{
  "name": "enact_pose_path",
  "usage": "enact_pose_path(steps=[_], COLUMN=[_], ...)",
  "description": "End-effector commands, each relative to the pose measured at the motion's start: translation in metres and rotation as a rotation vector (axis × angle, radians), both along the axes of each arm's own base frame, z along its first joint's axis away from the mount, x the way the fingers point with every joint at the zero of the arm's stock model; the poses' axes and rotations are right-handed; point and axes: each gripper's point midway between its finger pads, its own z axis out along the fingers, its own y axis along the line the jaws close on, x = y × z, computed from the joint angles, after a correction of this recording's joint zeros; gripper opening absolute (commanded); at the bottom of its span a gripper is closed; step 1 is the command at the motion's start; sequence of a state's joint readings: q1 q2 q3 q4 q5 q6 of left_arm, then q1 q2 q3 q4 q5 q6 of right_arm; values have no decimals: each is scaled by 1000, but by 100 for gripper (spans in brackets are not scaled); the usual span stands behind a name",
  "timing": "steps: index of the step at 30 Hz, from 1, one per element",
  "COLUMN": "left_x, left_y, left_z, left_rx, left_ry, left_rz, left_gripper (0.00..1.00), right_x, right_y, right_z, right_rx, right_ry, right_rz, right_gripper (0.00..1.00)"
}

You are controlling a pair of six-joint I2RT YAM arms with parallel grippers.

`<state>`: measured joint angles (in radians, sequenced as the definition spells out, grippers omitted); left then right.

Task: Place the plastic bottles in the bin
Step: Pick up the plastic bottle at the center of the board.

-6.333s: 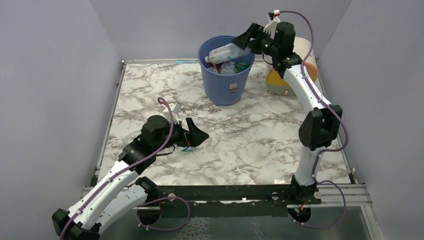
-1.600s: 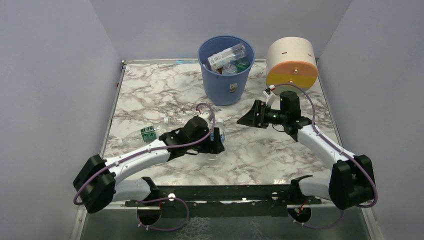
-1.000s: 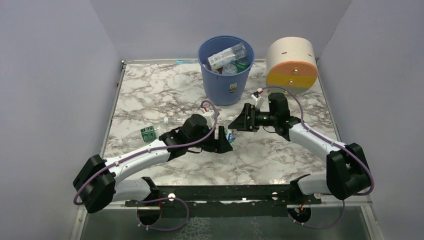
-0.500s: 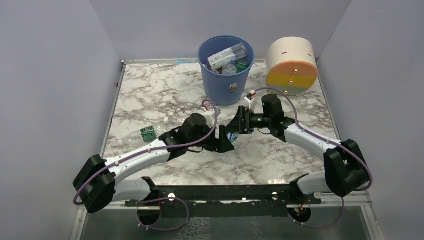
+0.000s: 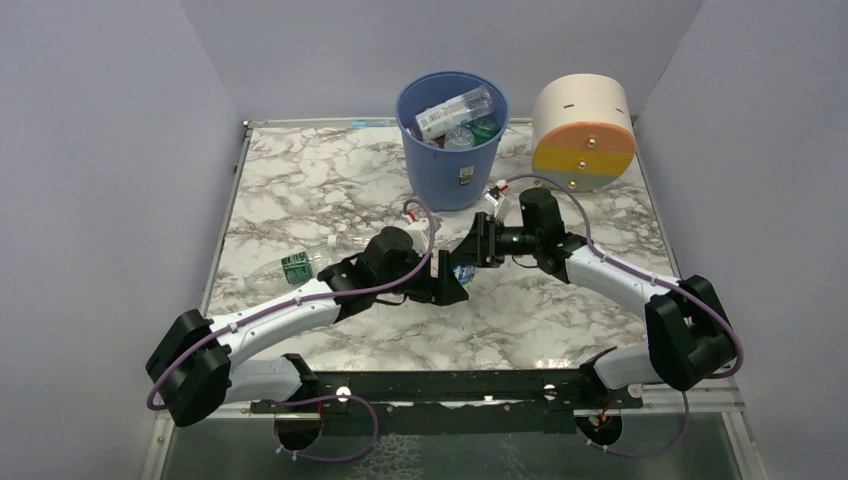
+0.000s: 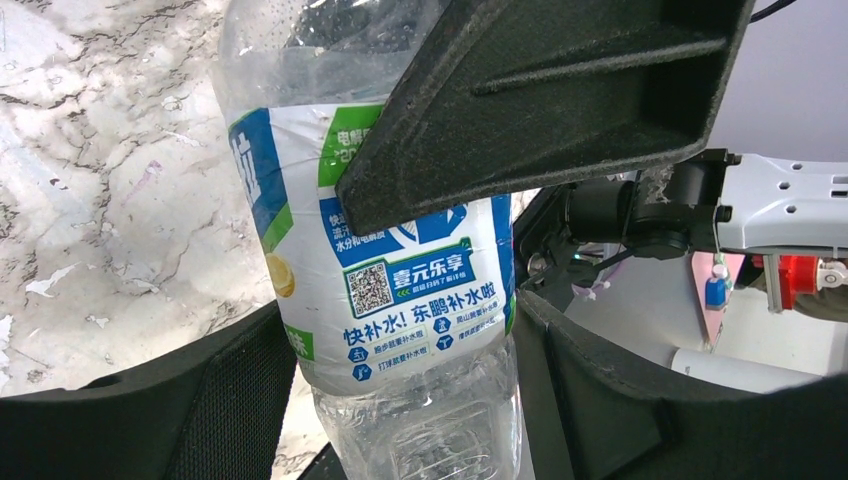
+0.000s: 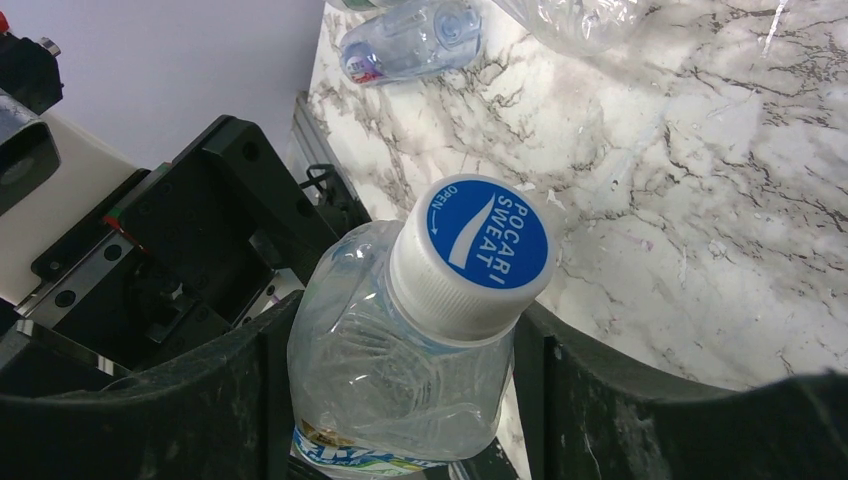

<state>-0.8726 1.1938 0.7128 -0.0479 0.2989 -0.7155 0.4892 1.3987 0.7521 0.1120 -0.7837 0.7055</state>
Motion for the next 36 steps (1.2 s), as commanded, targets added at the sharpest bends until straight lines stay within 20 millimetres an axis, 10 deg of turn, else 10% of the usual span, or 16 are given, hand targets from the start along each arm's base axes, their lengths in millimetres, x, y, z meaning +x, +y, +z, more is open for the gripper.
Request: enact_pose_path(steps=[1,21,36], left_x=[-1,5,9], left_y=[-7,8,46], left_z=[25,39,110], left_rx=[-70,-20,-75], left_ry=[-61,-124,-264], left_rz=[-25,19,166], left_gripper=[74,99,99], right_x=[6,9,35], right_y=[10,11,17], right_z=[15,27,69], right_rx=[24,17,2], right_ry=[-53,-81,-187], right_rz=[16,1,-23], right_gripper=[58,38,39])
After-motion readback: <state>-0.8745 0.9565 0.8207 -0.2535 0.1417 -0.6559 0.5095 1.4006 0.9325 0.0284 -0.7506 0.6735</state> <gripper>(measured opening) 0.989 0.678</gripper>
